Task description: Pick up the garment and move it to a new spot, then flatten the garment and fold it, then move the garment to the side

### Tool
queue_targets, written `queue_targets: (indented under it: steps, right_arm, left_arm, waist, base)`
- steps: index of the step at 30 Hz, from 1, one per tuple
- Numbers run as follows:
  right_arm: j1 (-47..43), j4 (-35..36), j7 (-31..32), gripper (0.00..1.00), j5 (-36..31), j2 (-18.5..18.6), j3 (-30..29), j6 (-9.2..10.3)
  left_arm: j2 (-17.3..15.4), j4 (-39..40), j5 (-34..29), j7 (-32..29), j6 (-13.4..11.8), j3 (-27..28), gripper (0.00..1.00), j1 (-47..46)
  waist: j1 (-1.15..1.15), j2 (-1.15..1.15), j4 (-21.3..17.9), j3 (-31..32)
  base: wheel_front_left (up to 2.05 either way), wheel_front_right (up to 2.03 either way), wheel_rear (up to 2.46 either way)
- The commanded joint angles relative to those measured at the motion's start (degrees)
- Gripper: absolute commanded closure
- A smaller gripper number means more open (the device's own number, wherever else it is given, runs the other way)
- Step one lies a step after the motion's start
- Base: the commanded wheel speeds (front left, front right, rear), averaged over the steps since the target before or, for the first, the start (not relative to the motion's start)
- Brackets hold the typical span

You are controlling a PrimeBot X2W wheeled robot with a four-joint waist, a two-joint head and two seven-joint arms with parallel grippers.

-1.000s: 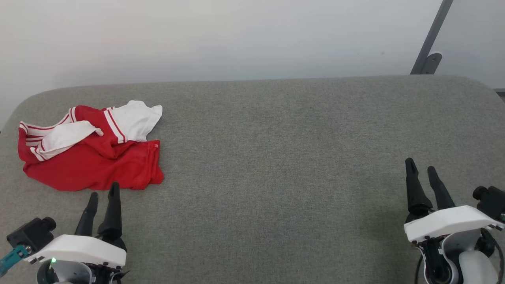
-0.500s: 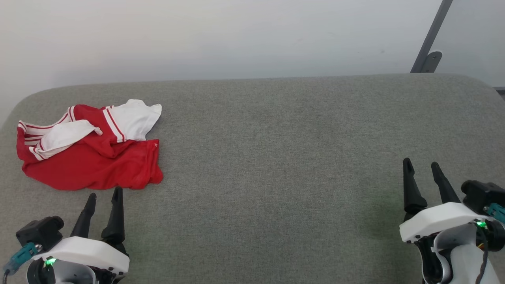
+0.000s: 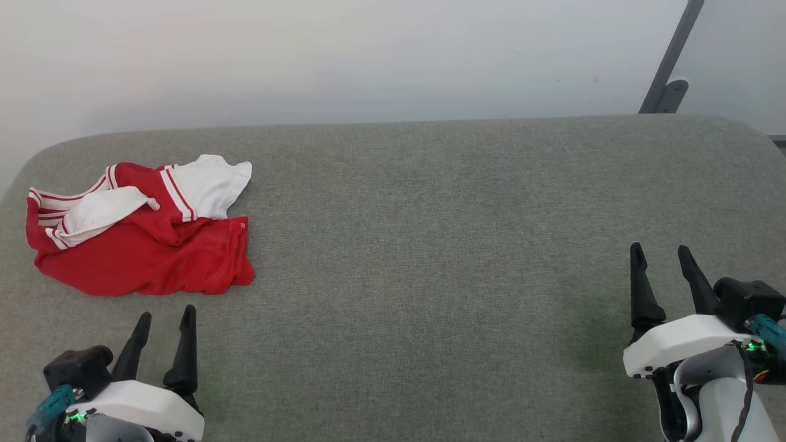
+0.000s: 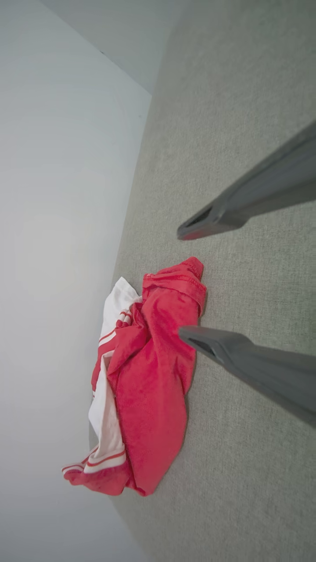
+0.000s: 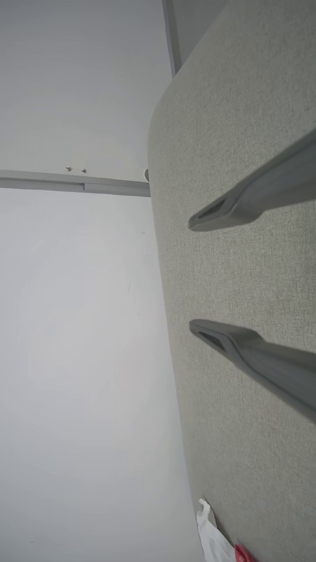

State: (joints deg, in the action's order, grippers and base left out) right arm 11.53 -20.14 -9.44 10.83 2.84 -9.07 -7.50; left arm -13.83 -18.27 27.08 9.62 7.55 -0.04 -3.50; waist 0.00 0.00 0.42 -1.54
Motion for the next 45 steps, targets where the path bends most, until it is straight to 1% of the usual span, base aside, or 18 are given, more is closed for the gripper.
queue_targets:
  steps: [1, 12, 17, 20, 25, 34, 37, 39, 45]
  right_arm:
    - [1.2, 0.4, -0.7, 0.00, -1.7, 0.0, 0.0, 0.01]
    - [1.6, -0.4, -2.1, 0.00, -4.8, 0.0, -1.2, 0.01]
    - [0.9, -0.2, -2.8, 0.00, -6.5, 0.0, -0.8, 0.01]
    - [0.6, -0.2, -3.1, 0.00, -7.0, 0.0, 0.4, 0.01]
    - [0.6, -1.1, -3.7, 0.00, -8.1, 0.0, 3.6, 0.01]
    - [2.4, -4.0, -4.7, 0.00, -7.6, 0.1, 12.6, 0.02]
    - [2.8, -4.9, -5.0, 0.00, -7.9, 0.1, 15.0, 0.02]
    - [3.0, -5.3, -5.2, 0.00, -8.2, 0.1, 16.3, 0.02]
    - [3.3, -5.9, -5.7, 0.00, -10.1, 0.1, 18.6, 0.03]
  left_arm:
    - [-0.5, 0.1, -1.6, 0.5, -0.1, -0.2, 0.00, -0.1]
    - [-1.1, -0.5, -4.4, 1.9, -0.1, -1.5, 0.00, -0.6]
    - [-0.6, -0.9, -4.6, 2.6, -0.1, -1.3, 0.00, -1.3]
    - [-0.2, -1.2, -5.0, 2.9, -0.1, -0.5, 0.00, -1.4]
    - [0.4, -1.5, -7.1, 3.5, -0.1, 1.8, 0.00, -0.5]
    - [2.2, -2.4, -12.6, 4.5, -0.1, 7.9, 0.00, 2.5]
    - [2.8, -2.0, -14.4, 4.8, -0.1, 8.8, 0.00, 3.4]
    - [3.4, -1.7, -15.3, 5.0, -0.1, 9.5, 0.00, 4.2]
    - [4.3, -0.5, -17.6, 5.5, -0.1, 10.3, 0.00, 6.1]
  waist:
    - [0.00, 0.00, 0.1, 0.0]
    - [0.00, 0.00, 0.6, -0.3]
    - [0.00, 0.00, 2.5, -0.3]
    - [0.00, 0.00, 4.7, -0.3]
    - [0.00, 0.00, 9.8, 0.0]
    - [0.00, 0.00, 18.6, 0.5]
    - [0.00, 0.00, 21.3, 0.8]
    - [0.00, 0.00, 22.8, 0.8]
    - [0.00, 0.00, 25.1, 1.1]
  base:
    - [0.00, 0.00, 0.00]
    - [0.00, 0.00, 0.00]
    - [0.00, 0.00, 0.00]
    - [0.00, 0.00, 0.00]
    - [0.00, 0.00, 0.00]
    - [0.00, 0.00, 0.00]
    - [0.00, 0.00, 0.00]
    - [0.00, 0.00, 0.00]
    - [0.00, 0.00, 0.00]
